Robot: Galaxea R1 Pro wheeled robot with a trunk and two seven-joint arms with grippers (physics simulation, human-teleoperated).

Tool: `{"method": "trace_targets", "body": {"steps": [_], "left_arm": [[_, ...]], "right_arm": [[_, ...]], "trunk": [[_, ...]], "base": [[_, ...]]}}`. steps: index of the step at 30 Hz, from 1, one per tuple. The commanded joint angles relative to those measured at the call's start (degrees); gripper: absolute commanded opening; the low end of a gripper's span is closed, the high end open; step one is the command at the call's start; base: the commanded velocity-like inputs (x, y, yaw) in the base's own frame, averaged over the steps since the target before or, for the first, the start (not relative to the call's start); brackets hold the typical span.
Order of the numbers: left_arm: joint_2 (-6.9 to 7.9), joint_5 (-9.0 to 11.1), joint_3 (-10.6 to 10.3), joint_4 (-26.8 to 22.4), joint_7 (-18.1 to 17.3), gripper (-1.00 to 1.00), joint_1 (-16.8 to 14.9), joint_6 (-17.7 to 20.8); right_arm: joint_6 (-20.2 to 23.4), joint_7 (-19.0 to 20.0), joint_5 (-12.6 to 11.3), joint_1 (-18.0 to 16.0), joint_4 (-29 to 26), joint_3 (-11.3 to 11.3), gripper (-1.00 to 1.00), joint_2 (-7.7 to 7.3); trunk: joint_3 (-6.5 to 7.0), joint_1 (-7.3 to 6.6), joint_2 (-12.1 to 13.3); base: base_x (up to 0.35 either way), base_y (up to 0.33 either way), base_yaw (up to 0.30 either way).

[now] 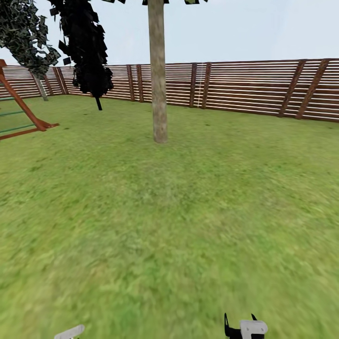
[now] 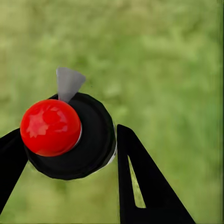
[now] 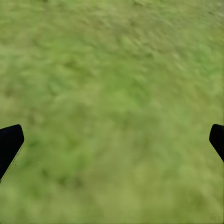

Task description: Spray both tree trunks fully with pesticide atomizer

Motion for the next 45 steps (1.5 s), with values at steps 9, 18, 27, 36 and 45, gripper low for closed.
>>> {"method": "trace_targets", "body": {"steps": [9,18,27,36,45], "left_arm": [[0.02,-0.6,0.5,0.1,0.0,-1.0,0.0,-0.2],[0.02,-0.6,0.5,0.1,0.0,-1.0,0.0,-0.2],[0.02,-0.6,0.5,0.1,0.0,-1.0,0.0,-0.2],[0.02,-0.6,0.5,0.1,0.0,-1.0,0.0,-0.2],[0.02,-0.5,0.5,0.1,0.0,-1.0,0.0,-0.2]], "right_arm": [[-0.1,-0.4,0.6,0.0,0.0,-0.3,1.0,0.02],[-0.1,-0.4,0.6,0.0,0.0,-0.3,1.0,0.02],[-0.1,-0.4,0.6,0.0,0.0,-0.3,1.0,0.02],[-0.1,-0.4,0.6,0.0,0.0,-0.3,1.0,0.02],[-0.1,-0.4,0.6,0.0,0.0,-0.3,1.0,0.02]], "trunk": [[-0.05,0.03,0.0],[-0.05,0.03,0.0],[-0.05,0.03,0.0],[-0.05,0.03,0.0],[-0.05,0.03,0.0]], "base": [[0.338,0.0,0.0],[0.338,0.0,0.0],[0.338,0.0,0.0],[0.338,0.0,0.0],[0.338,0.0,0.0]]}}
